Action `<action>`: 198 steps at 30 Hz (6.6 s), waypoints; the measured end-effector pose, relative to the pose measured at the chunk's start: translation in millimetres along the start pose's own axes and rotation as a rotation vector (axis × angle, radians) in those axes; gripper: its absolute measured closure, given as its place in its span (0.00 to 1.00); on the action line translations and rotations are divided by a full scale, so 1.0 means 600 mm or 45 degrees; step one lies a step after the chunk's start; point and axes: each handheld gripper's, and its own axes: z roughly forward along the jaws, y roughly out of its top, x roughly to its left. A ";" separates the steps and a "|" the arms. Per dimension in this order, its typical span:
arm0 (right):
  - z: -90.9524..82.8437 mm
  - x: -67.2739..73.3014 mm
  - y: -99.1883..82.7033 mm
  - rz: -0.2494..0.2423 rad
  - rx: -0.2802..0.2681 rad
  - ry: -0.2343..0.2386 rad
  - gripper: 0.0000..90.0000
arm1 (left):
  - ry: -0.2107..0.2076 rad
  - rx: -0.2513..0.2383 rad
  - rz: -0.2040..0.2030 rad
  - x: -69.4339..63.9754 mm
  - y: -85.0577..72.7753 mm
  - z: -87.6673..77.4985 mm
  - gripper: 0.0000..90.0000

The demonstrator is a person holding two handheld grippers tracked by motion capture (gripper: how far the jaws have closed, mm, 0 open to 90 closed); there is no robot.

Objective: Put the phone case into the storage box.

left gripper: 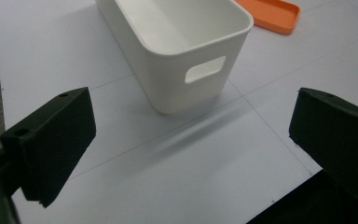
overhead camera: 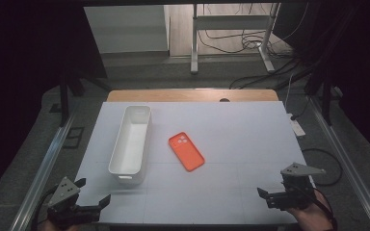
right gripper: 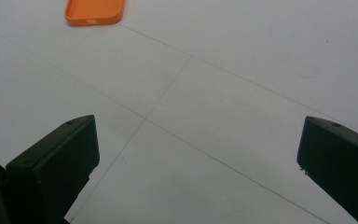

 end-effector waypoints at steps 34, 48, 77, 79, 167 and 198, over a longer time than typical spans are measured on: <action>0.032 0.001 0.057 -0.084 -0.009 0.080 0.00 | 0.001 0.005 -0.001 0.000 0.000 0.001 0.02; 0.049 0.003 0.080 -0.102 0.004 0.114 0.00 | 0.002 0.015 0.018 -0.002 0.001 0.002 0.02; 0.097 0.017 0.125 -0.119 0.052 0.192 0.00 | -0.002 0.022 0.032 -0.003 0.001 0.003 0.03; 0.102 0.019 0.129 -0.124 0.058 0.201 0.00 | -0.004 0.022 0.032 -0.003 0.001 0.003 0.03; 0.334 0.103 0.264 -0.220 0.294 0.230 0.00 | -0.015 0.011 0.045 -0.003 0.000 0.002 0.03; 0.384 0.109 0.244 -0.221 0.370 0.218 0.00 | -0.012 0.010 0.049 -0.004 0.000 0.001 0.03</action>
